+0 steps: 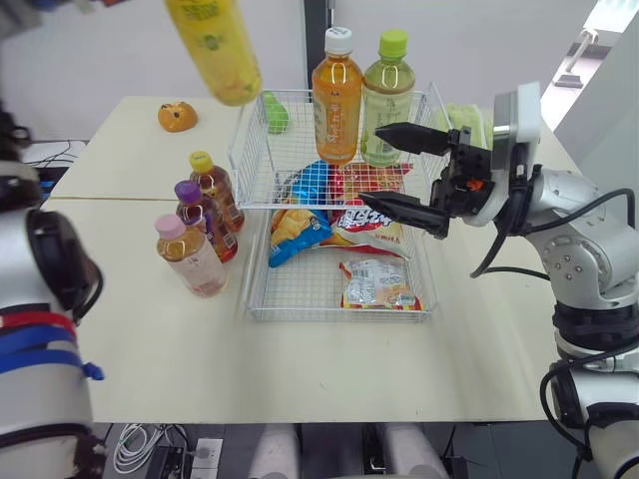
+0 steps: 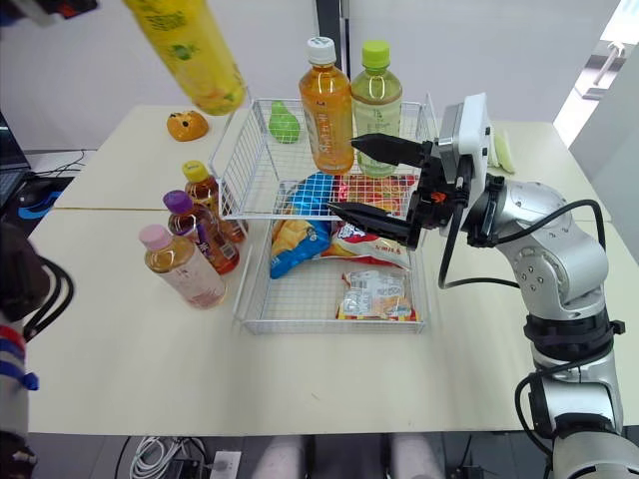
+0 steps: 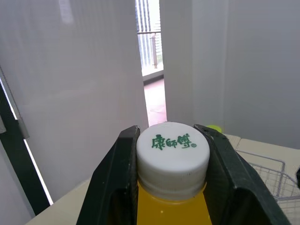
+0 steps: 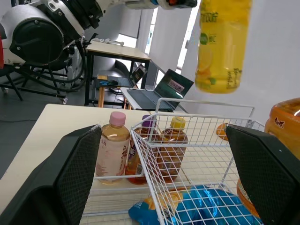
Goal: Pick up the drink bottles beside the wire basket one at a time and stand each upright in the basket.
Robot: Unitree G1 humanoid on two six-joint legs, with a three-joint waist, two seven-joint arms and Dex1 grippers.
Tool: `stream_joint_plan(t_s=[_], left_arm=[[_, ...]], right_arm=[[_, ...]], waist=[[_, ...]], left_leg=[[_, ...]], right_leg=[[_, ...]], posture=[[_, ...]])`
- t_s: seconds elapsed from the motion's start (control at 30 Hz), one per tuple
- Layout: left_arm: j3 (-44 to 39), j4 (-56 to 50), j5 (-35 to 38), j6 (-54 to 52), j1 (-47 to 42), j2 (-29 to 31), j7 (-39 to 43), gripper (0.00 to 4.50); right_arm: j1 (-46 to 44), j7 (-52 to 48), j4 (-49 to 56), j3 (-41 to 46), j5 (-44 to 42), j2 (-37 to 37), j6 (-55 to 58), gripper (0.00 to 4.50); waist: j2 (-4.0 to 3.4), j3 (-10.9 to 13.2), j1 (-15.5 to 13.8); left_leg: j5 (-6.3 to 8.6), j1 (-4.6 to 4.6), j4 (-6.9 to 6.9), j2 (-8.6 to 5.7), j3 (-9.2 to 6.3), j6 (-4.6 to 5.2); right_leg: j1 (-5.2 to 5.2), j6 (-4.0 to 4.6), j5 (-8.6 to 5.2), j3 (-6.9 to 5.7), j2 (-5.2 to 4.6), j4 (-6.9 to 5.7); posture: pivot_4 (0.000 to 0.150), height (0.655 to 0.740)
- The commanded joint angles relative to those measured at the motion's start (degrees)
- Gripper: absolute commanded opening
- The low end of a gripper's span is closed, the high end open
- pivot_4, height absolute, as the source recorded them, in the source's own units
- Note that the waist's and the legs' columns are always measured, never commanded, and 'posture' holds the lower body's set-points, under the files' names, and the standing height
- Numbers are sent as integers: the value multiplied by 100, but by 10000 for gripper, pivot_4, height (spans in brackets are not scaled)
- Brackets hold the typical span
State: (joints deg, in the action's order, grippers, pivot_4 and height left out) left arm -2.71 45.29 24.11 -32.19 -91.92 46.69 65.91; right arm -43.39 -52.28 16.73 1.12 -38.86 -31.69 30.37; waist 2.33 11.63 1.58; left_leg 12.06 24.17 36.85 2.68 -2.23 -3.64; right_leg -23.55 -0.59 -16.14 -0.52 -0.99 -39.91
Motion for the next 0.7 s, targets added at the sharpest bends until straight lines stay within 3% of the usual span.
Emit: stream_joint_plan(t_s=[0.03, 0.27, 0.7], left_arm=[[-147, 451, -235, 715, -430, -334, -132, 13520], [-110, 893, -509, 960, -312, -929, 49, 13520], [-218, 1394, -824, 1524, 18, -1368, 61, 13520]], right_arm=[[52, 171, 372, 291, -51, -164, 20, 45000], [275, 445, 743, 472, -223, -353, 226, 45000], [399, 670, 1045, 648, -454, -550, 466, 45000]], waist=[[0, 0, -1], [-1, 0, 33], [-2, 1, 12]], left_leg=[[0, 4, 0, 0, 0, 0], [-1, 58, 7, 0, 4, -1], [-1, 60, 9, -4, 4, -1]], right_leg=[[-4, 0, 0, 0, 0, 0], [-63, 2, 1, 3, 0, -11], [-60, 1, 1, 2, -2, -8]], posture=[[1500, 7400], [1500, 7400], [1500, 7400]])
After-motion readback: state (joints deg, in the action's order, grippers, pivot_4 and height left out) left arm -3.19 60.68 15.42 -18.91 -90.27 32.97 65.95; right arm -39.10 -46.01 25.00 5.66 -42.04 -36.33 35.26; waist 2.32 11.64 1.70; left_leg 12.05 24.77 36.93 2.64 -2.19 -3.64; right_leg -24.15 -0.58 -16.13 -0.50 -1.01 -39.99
